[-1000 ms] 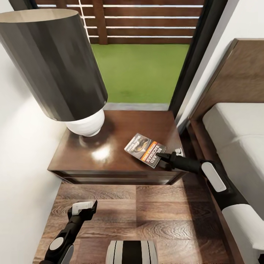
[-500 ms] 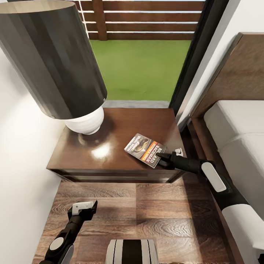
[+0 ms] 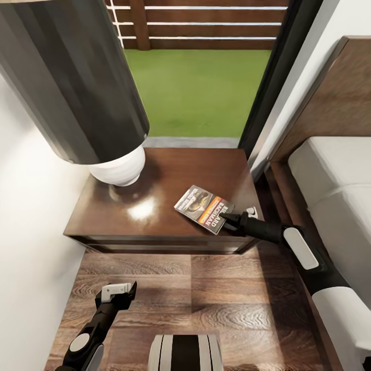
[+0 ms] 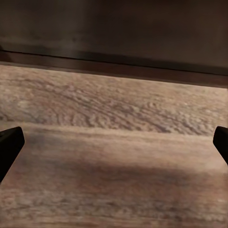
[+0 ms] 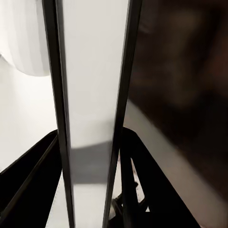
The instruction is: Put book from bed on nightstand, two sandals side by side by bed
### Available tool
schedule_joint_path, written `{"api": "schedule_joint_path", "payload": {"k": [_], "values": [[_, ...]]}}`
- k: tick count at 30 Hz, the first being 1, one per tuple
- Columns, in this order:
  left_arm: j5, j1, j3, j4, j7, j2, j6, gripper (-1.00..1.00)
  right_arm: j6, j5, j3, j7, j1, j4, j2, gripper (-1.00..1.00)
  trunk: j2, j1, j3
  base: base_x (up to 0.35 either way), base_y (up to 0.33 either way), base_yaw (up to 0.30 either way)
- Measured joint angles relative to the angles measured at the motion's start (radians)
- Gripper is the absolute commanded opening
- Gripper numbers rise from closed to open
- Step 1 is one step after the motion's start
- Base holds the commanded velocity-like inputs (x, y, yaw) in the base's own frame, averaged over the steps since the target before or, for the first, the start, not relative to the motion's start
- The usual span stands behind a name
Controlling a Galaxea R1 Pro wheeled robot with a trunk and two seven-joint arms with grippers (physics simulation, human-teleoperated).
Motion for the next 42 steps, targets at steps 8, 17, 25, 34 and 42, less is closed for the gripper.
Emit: {"api": "schedule_joint_path", "payload": {"k": [8,17,25,34,42], "values": [[0.000,0.000,0.000,0.000,0.000,0.000,0.000,1.00,0.003,-0.003,0.000,-0.001,0.000,-0.007,0.000,-1.00,0.000,0.000,-0.003,0.000,0.000,0.000],[0.000,0.000,0.000,0.000,0.000,0.000,0.000,1.00,0.003,-0.002,0.000,-0.002,0.000,-0.007,0.000,-1.00,0.000,0.000,-0.003,0.000,0.000,0.000],[0.000,0.000,0.000,0.000,0.000,0.000,0.000,1.00,0.004,-0.003,0.000,-0.004,0.000,-0.008,0.000,1.00,0.000,0.000,-0.003,0.000,0.000,0.000],[0.000,0.000,0.000,0.000,0.000,0.000,0.000,1.00,0.003,-0.009,0.000,-0.004,0.000,-0.006,0.000,1.00,0.000,0.000,-0.003,0.000,0.000,0.000],[0.000,0.000,0.000,0.000,0.000,0.000,0.000,1.00,0.002,-0.009,0.002,-0.004,0.000,-0.006,0.000,1.00,0.000,0.000,-0.003,-0.002,0.000,0.000]]}}
